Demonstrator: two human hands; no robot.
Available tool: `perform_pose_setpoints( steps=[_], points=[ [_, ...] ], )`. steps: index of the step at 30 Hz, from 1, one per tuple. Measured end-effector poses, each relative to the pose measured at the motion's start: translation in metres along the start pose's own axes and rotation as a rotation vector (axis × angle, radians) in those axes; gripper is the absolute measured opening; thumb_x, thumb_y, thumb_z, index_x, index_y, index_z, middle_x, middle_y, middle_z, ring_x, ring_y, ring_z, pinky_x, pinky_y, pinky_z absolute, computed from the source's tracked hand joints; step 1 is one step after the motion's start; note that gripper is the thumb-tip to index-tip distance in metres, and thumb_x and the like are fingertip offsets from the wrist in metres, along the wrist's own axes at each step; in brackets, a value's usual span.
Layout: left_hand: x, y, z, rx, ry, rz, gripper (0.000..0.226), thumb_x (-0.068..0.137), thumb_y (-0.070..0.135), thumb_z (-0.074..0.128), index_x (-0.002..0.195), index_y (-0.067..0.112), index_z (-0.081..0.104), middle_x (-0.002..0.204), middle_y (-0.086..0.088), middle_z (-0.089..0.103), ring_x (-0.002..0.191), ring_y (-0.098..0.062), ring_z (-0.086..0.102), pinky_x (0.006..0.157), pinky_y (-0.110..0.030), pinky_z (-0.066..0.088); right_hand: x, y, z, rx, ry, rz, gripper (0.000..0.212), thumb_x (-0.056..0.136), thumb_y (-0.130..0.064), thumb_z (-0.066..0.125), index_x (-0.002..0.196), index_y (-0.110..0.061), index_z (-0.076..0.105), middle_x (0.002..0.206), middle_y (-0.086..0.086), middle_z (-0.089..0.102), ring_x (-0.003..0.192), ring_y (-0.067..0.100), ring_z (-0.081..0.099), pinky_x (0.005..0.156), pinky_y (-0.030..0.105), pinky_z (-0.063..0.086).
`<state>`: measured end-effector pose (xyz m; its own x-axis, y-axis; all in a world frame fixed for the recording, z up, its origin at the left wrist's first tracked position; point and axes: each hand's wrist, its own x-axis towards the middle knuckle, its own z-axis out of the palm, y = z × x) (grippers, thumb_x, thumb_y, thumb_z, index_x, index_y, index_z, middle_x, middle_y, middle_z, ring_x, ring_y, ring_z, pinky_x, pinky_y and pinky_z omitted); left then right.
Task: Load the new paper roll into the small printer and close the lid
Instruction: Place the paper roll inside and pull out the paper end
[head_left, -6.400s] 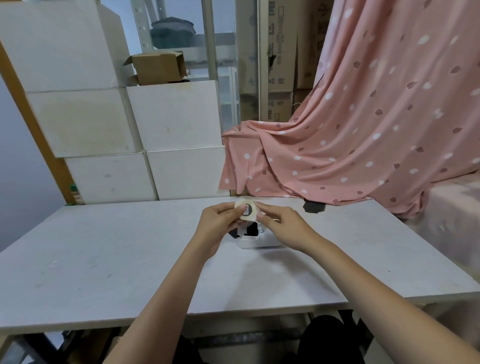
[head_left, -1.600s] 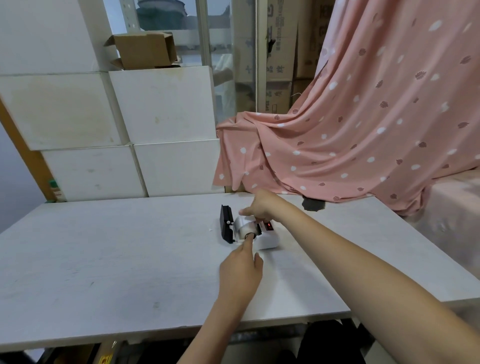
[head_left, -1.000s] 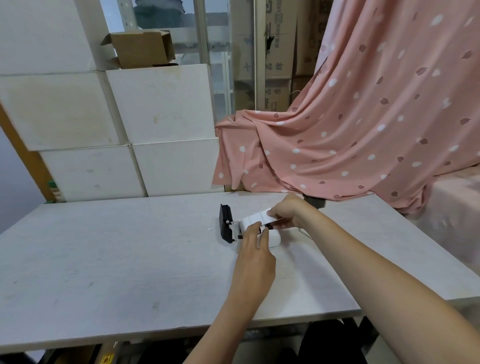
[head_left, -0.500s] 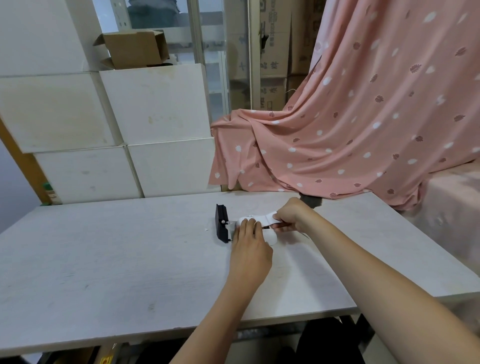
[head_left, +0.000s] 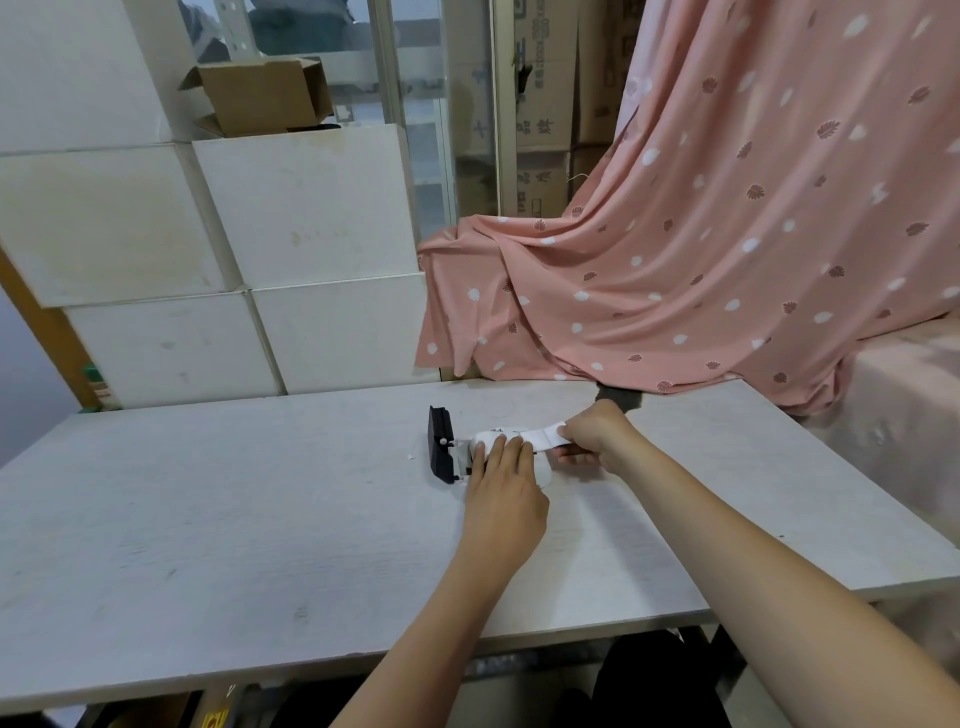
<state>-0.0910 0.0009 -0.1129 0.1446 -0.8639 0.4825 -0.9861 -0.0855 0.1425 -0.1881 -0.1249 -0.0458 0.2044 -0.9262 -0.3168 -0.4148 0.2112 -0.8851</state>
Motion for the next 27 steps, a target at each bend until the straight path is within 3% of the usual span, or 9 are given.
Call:
perform_pose_setpoints(
  steps=[5,9,10,13,15,17,20,23,27],
  points=[
    [0.002,0.002,0.002,0.026,-0.005,0.004,0.049,0.077,0.012,0.062,0.125,0.004,0.058,0.128,-0.007,0.061,0.130,-0.029,0.051,0.118,-0.054,0.028,-0.003,0.003,-0.004,0.045,0.008,-0.002,0.018,0.094,0.005,0.058,0.111,0.012,0.059,0.085,0.025,0.069,0.054,0.027,0.064,0.057,0.036,0.060],
    [0.003,0.004,0.004,0.040,-0.014,-0.005,0.048,0.075,0.012,0.063,0.123,0.005,0.059,0.127,-0.006,0.061,0.131,-0.029,0.051,0.117,-0.054,0.027,-0.004,0.009,-0.007,-0.018,0.034,-0.012,0.021,0.090,-0.007,0.063,0.106,0.007,0.063,0.088,0.019,0.065,0.065,0.030,0.064,0.071,0.048,0.063],
    [0.003,0.004,0.004,0.040,-0.015,-0.006,0.049,0.075,0.012,0.063,0.123,0.006,0.059,0.127,-0.006,0.061,0.131,-0.029,0.051,0.117,-0.054,0.027,-0.006,0.010,-0.007,-0.085,0.057,-0.062,0.021,0.090,-0.010,0.063,0.107,0.001,0.065,0.092,0.017,0.062,0.072,0.030,0.063,0.073,0.046,0.062],
    [0.002,0.002,0.004,0.063,0.006,0.007,0.051,0.074,0.012,0.063,0.124,0.007,0.059,0.132,-0.007,0.059,0.131,-0.028,0.050,0.116,-0.054,0.029,-0.017,0.010,-0.005,-0.340,0.153,-0.330,0.042,0.092,-0.011,0.056,0.134,-0.014,0.059,0.126,0.013,0.062,0.100,0.033,0.065,0.084,0.035,0.051],
    [0.000,0.000,0.004,0.086,0.038,0.017,0.052,0.072,0.011,0.064,0.123,0.007,0.061,0.132,-0.010,0.056,0.128,-0.031,0.051,0.113,-0.055,0.034,-0.026,0.008,0.002,-0.441,0.094,-0.514,0.042,0.093,-0.003,0.049,0.129,-0.016,0.066,0.135,0.012,0.062,0.114,0.029,0.064,0.095,0.030,0.047],
    [-0.002,-0.001,0.005,0.097,0.066,0.023,0.053,0.072,0.012,0.062,0.125,0.008,0.061,0.126,-0.009,0.058,0.122,-0.030,0.053,0.111,-0.052,0.035,-0.034,0.010,0.009,-0.510,-0.012,-0.574,0.040,0.094,-0.001,0.046,0.122,-0.013,0.072,0.134,0.008,0.066,0.120,0.024,0.062,0.099,0.025,0.044],
    [-0.003,0.000,0.006,0.096,0.093,0.041,0.053,0.070,0.013,0.063,0.122,0.008,0.063,0.119,-0.007,0.061,0.116,-0.027,0.057,0.109,-0.048,0.030,-0.039,0.018,0.014,-0.553,-0.032,-0.571,0.042,0.095,-0.004,0.048,0.131,-0.013,0.067,0.138,0.008,0.063,0.125,0.025,0.059,0.104,0.029,0.044],
    [-0.004,0.002,0.006,0.107,0.083,0.060,0.054,0.067,0.013,0.066,0.121,0.008,0.064,0.121,-0.008,0.063,0.116,-0.026,0.058,0.107,-0.050,0.041,-0.033,0.022,0.007,-0.465,-0.030,-0.478,0.043,0.095,-0.006,0.048,0.134,-0.016,0.064,0.134,0.007,0.063,0.122,0.026,0.059,0.103,0.032,0.045],
    [-0.005,0.002,0.005,0.079,0.054,0.030,0.055,0.069,0.013,0.065,0.124,0.006,0.062,0.125,-0.007,0.061,0.119,-0.024,0.056,0.109,-0.051,0.039,-0.024,0.016,-0.006,-0.107,-0.043,-0.104,0.018,0.094,-0.011,0.052,0.109,-0.012,0.063,0.100,0.011,0.059,0.090,0.030,0.062,0.090,0.046,0.055]
  ],
)
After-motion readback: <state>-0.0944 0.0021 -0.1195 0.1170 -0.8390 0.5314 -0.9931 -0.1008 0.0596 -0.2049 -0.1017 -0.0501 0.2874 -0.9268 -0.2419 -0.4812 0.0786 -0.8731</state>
